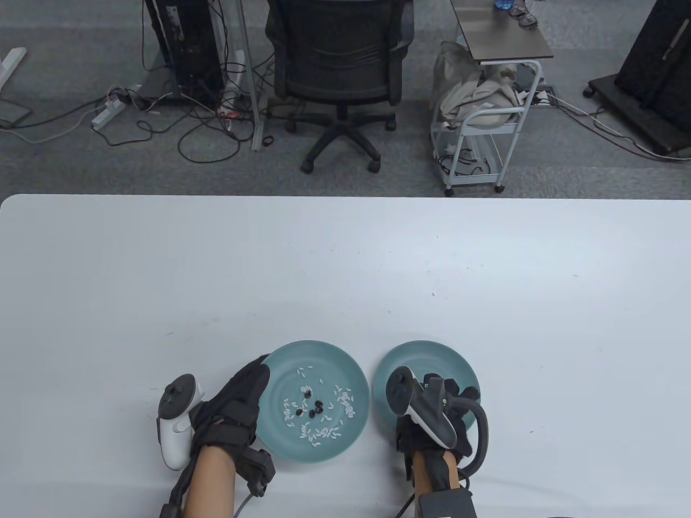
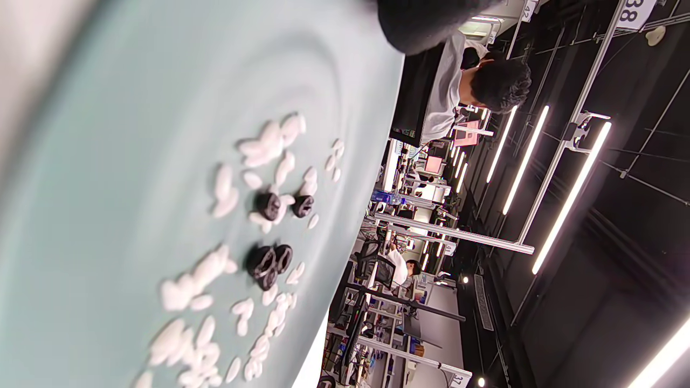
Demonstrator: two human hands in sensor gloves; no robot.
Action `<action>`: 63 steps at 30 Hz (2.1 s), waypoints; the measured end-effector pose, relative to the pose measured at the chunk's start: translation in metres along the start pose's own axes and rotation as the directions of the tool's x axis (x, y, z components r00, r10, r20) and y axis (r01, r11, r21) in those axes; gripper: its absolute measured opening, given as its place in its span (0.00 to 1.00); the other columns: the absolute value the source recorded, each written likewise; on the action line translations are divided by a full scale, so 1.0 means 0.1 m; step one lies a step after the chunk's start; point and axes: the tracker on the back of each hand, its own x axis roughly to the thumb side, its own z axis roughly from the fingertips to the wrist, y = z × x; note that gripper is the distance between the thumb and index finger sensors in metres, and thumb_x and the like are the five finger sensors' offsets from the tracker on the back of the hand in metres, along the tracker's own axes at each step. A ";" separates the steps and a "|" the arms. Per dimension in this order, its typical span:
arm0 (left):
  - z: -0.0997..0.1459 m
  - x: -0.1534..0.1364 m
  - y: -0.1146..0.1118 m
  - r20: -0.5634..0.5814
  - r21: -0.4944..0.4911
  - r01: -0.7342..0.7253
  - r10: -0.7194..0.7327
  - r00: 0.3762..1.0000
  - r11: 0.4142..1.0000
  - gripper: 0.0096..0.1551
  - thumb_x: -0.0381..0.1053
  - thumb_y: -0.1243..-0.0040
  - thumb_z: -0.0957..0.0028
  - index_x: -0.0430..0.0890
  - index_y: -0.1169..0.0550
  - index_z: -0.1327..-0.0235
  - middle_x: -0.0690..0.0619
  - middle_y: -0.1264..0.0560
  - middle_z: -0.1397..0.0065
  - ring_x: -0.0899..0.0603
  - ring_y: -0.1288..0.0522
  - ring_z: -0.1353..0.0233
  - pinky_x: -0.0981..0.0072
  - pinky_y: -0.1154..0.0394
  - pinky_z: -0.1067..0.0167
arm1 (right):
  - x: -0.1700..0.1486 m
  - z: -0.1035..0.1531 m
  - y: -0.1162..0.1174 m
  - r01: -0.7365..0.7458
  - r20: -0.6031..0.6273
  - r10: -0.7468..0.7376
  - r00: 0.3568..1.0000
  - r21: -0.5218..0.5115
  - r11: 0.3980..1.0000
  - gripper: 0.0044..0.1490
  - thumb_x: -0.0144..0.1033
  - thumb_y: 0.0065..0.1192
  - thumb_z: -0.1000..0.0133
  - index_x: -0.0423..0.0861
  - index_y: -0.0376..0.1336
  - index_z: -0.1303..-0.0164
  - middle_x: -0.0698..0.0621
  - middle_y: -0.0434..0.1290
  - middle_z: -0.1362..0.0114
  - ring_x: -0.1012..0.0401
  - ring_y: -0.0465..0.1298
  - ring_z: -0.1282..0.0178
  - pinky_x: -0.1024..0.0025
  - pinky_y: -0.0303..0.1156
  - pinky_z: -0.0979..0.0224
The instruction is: Pick coffee beans with hand pinch into plate
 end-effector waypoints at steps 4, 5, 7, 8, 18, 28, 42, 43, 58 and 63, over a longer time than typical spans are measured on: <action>-0.01 0.00 0.00 -0.002 -0.007 -0.008 0.008 1.000 1.000 0.33 0.53 0.54 0.26 0.40 0.39 0.13 0.36 0.21 0.32 0.37 0.17 0.41 0.48 0.17 0.48 | 0.00 0.01 -0.05 0.050 0.004 -0.050 0.999 -0.054 0.997 0.27 0.47 0.59 0.42 0.47 0.68 0.36 0.44 0.64 0.24 0.42 0.66 0.27 0.27 0.53 0.24; -0.01 -0.01 0.01 -0.003 -0.010 -0.015 0.015 1.000 1.000 0.32 0.53 0.54 0.26 0.40 0.39 0.14 0.36 0.22 0.31 0.37 0.17 0.41 0.48 0.17 0.48 | -0.01 0.02 -0.07 0.074 0.005 -0.074 0.997 -0.071 0.995 0.27 0.47 0.60 0.42 0.47 0.68 0.36 0.44 0.64 0.24 0.42 0.66 0.27 0.27 0.53 0.24; -0.02 -0.01 0.01 -0.005 -0.017 -0.026 0.025 1.000 1.000 0.32 0.53 0.54 0.26 0.40 0.38 0.14 0.36 0.22 0.31 0.37 0.17 0.41 0.48 0.17 0.48 | -0.02 0.04 -0.11 0.108 0.015 -0.107 0.994 -0.097 0.989 0.28 0.46 0.60 0.42 0.47 0.67 0.34 0.44 0.64 0.23 0.42 0.66 0.26 0.27 0.53 0.24; -0.02 -0.01 0.01 -0.005 -0.020 -0.026 0.026 1.000 0.999 0.31 0.53 0.54 0.26 0.41 0.38 0.14 0.37 0.22 0.31 0.37 0.17 0.41 0.48 0.17 0.47 | -0.03 0.05 -0.12 0.116 0.019 -0.114 0.993 -0.107 0.988 0.29 0.46 0.60 0.42 0.46 0.67 0.33 0.44 0.63 0.23 0.42 0.66 0.26 0.27 0.53 0.24; -0.03 -0.02 -0.02 -0.017 -0.029 -0.033 0.032 0.999 0.999 0.31 0.53 0.54 0.26 0.40 0.37 0.15 0.36 0.22 0.31 0.37 0.17 0.41 0.48 0.17 0.47 | -0.01 0.29 -0.40 0.352 0.207 -0.304 0.930 -0.262 0.898 0.30 0.49 0.62 0.43 0.46 0.67 0.34 0.43 0.63 0.23 0.41 0.66 0.26 0.26 0.53 0.25; -0.03 -0.01 -0.01 -0.016 -0.039 -0.021 0.021 1.000 0.999 0.31 0.53 0.54 0.26 0.40 0.37 0.15 0.36 0.22 0.31 0.37 0.17 0.40 0.48 0.17 0.47 | 0.52 0.68 -0.60 0.381 0.502 -0.197 0.842 -0.296 0.876 0.28 0.47 0.65 0.44 0.48 0.69 0.36 0.43 0.63 0.22 0.41 0.65 0.24 0.25 0.52 0.24; -0.02 -0.01 0.00 -0.017 -0.016 0.000 -0.001 1.000 1.000 0.31 0.53 0.54 0.26 0.40 0.37 0.15 0.36 0.22 0.31 0.37 0.17 0.41 0.48 0.17 0.47 | 0.81 0.70 -0.48 0.283 0.551 -0.163 0.818 -0.139 0.949 0.25 0.45 0.64 0.43 0.52 0.70 0.36 0.42 0.61 0.21 0.40 0.64 0.23 0.26 0.52 0.24; -0.02 -0.01 0.00 -0.016 -0.016 0.002 -0.002 1.000 1.000 0.31 0.53 0.54 0.26 0.40 0.37 0.15 0.36 0.22 0.31 0.37 0.17 0.41 0.48 0.17 0.47 | 0.82 0.70 -0.47 0.277 0.551 -0.160 0.819 -0.136 0.951 0.25 0.45 0.64 0.43 0.52 0.70 0.36 0.42 0.61 0.21 0.40 0.64 0.23 0.25 0.52 0.24; -0.01 -0.01 0.00 -0.017 -0.017 0.015 -0.016 1.000 1.000 0.31 0.53 0.54 0.26 0.40 0.37 0.15 0.36 0.22 0.31 0.37 0.17 0.41 0.48 0.17 0.47 | 0.91 0.70 -0.42 0.213 0.543 -0.100 0.834 -0.150 0.965 0.24 0.45 0.64 0.43 0.53 0.70 0.37 0.42 0.61 0.20 0.40 0.64 0.24 0.25 0.52 0.24; -0.01 -0.01 0.00 -0.020 -0.018 0.016 -0.016 1.000 1.000 0.31 0.53 0.54 0.26 0.40 0.36 0.15 0.36 0.22 0.31 0.36 0.17 0.41 0.48 0.17 0.47 | 0.92 0.70 -0.42 0.204 0.546 -0.091 0.833 -0.149 0.968 0.24 0.45 0.64 0.43 0.54 0.70 0.37 0.42 0.61 0.20 0.40 0.64 0.23 0.25 0.52 0.24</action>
